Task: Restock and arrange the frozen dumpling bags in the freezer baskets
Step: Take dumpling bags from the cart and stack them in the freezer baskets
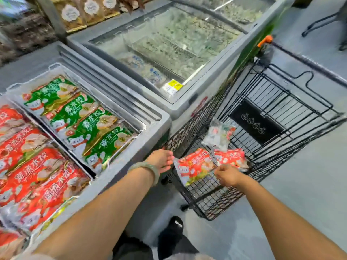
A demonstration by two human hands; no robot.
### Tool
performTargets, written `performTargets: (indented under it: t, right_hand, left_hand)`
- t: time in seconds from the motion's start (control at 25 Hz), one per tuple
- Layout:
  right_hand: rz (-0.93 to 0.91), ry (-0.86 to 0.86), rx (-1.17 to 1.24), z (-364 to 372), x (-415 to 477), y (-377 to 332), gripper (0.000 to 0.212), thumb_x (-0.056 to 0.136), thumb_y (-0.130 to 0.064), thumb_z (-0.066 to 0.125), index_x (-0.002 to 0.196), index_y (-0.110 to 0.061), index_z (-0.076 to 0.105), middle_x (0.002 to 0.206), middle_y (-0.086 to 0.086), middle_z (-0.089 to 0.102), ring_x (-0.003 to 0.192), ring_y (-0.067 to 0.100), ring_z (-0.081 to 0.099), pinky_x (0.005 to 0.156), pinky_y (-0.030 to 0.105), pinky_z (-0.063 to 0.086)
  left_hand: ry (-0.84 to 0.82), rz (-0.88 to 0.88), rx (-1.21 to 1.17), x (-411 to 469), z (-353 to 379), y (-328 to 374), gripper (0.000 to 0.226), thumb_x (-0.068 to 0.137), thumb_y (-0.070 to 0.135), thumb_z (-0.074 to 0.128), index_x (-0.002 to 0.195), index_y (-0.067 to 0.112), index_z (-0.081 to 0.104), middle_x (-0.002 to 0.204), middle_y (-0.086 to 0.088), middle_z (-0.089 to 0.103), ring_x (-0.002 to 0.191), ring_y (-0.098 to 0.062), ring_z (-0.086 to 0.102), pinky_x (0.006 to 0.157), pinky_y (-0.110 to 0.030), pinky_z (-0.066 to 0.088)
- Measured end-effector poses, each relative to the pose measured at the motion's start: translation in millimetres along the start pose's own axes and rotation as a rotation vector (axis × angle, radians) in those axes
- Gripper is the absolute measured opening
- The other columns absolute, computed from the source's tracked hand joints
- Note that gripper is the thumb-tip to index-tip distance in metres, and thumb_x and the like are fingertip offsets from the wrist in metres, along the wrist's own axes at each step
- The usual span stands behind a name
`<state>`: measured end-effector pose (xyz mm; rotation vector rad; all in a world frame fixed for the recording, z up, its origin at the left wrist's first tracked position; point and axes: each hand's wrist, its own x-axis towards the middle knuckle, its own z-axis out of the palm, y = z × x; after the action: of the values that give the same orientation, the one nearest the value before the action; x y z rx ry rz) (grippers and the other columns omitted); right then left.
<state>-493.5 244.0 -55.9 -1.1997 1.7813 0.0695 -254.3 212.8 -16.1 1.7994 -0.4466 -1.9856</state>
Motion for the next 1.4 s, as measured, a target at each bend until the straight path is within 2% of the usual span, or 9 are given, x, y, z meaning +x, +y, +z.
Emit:
performTargets:
  t: [0.16,0.4,0.56,0.68,0.76,0.88,1.0,1.24,1.4]
  right_hand:
    - [0.045,-0.029,0.056,-12,17,34,0.024,0.096,-0.022,0.044,0.074,-0.02,0.053,0.072,0.005,0.05,0.063,0.016,0.044,0.057,0.03,0.032]
    - [0.14,-0.039,0.24,-5,62,59,0.029,0.096,-0.017,0.048,0.123,-0.007,0.049,0.112,0.014,0.057,0.083,0.021,0.056,0.046,0.018,0.04]
    - [0.22,-0.053,0.31,3,117,80,0.031,0.094,-0.022,0.051,0.124,-0.015,0.048,0.112,0.009,0.057,0.089,0.024,0.062,0.046,0.018,0.037]
    - [0.261,-0.013,0.288,17,158,94,0.036,0.092,-0.027,0.05,0.127,-0.017,0.048,0.115,0.012,0.061,0.087,0.022,0.057,0.063,0.026,0.042]
    - [0.305,-0.031,0.309,30,185,104,0.039,0.092,-0.029,0.049,0.129,-0.017,0.045,0.118,0.014,0.061,0.099,0.028,0.061,0.081,0.035,0.05]
    - [0.356,-0.096,0.35,50,226,120,0.032,0.093,-0.031,0.047,0.122,-0.019,0.051,0.114,0.011,0.063,0.103,0.029,0.063,0.08,0.037,0.049]
    - [0.365,-0.09,0.378,70,259,128,0.013,0.093,-0.029,0.046,0.096,-0.027,0.059,0.115,0.007,0.065,0.104,0.027,0.063,0.082,0.035,0.05]
    - [0.394,-0.143,0.492,107,288,143,0.015,0.094,-0.031,0.046,0.095,-0.023,0.058,0.103,0.011,0.068,0.094,0.031,0.065,0.079,0.042,0.051]
    - [0.429,-0.15,0.496,118,288,150,0.021,0.094,-0.032,0.044,0.078,-0.025,0.056,0.101,0.011,0.069,0.096,0.032,0.065,0.086,0.046,0.051]
  left_hand:
    - [0.052,-0.061,0.05,27,39,-3,0.03,0.101,0.014,0.036,0.073,0.018,0.046,0.075,0.002,0.05,0.066,-0.008,0.045,0.063,-0.02,0.034]
    - [0.076,-0.093,0.217,97,73,5,0.031,0.099,0.011,0.038,0.07,0.017,0.047,0.072,0.004,0.048,0.061,-0.007,0.043,0.058,-0.019,0.035]
    - [0.091,-0.081,0.335,180,92,15,0.027,0.097,0.007,0.041,0.075,0.016,0.052,0.085,-0.003,0.058,0.069,-0.009,0.054,0.054,-0.015,0.048]
    - [0.158,0.0,0.947,234,105,7,0.029,0.101,0.013,0.036,0.118,0.004,0.058,0.126,-0.012,0.06,0.116,-0.025,0.058,0.097,-0.027,0.048]
    - [0.116,-0.001,0.987,266,110,5,0.034,0.1,0.014,0.037,0.128,0.003,0.053,0.132,-0.014,0.057,0.125,-0.027,0.053,0.104,-0.032,0.042]
    - [0.13,-0.14,0.65,314,112,-6,0.051,0.096,0.009,0.048,0.144,0.008,0.032,0.142,-0.017,0.046,0.129,-0.029,0.049,0.109,-0.035,0.038]
    - [-0.046,-0.21,0.957,358,114,-30,0.076,0.092,0.019,0.059,0.151,0.009,0.012,0.151,-0.017,0.032,0.133,-0.031,0.042,0.109,-0.04,0.037]
    - [-0.041,-0.243,1.493,409,116,-61,0.062,0.084,0.038,0.063,0.137,0.02,0.036,0.138,-0.012,0.046,0.125,-0.034,0.048,0.106,-0.041,0.041]
    - [0.031,-0.253,1.616,417,110,-63,0.086,0.08,0.042,0.069,0.144,0.008,0.023,0.142,-0.017,0.038,0.131,-0.035,0.041,0.107,-0.044,0.039]
